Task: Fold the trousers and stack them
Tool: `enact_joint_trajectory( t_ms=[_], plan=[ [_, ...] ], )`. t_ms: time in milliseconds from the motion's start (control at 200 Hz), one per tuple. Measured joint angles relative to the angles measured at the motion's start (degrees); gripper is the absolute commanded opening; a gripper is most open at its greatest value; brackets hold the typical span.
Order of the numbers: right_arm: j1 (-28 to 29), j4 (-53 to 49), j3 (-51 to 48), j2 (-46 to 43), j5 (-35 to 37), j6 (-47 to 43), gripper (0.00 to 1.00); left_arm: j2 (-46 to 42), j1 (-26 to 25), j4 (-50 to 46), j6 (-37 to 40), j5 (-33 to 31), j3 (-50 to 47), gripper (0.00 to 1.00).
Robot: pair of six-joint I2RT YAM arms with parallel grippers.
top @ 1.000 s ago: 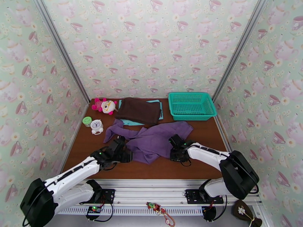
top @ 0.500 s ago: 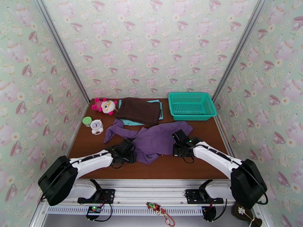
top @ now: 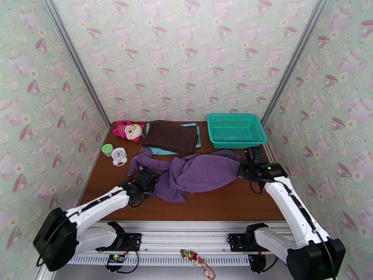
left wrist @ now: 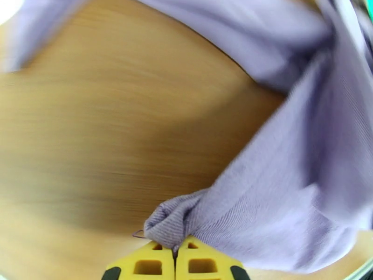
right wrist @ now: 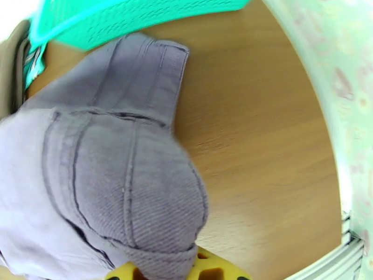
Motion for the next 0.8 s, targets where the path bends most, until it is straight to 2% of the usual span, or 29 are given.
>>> enact_joint_trajectory(
  t_ms=[135, 240, 551, 651, 801],
  plan=[
    [-4.11, -1.84, 5.33, 0.00, 1.03, -2.03, 0.00, -10.43, 9.05, -3.17, 0.26, -2.67, -0.87, 0.00],
    [-6.60, -3.67, 8.59, -0.59, 2.71, -2.91, 0.00, -14.67, 14.21, -4.17, 0.57, -3.91, -0.87, 0.00],
    [-8.72, -8.24, 12.41, -3.02, 9.44, -3.98, 0.00, -23.50, 18.91, -3.37, 1.22, -11.34, -0.81, 0.00],
    [-10.69, -8.26, 13.60, -2.45, 9.68, -3.96, 0.00, -22.32, 22.23, -1.51, 3.45, -12.70, 0.79, 0.00],
    [-14.01, -5.14, 17.62, -0.37, 6.86, -3.91, 0.00, -11.34, 29.92, 3.13, 6.67, -11.82, 9.14, 0.00]
  ],
)
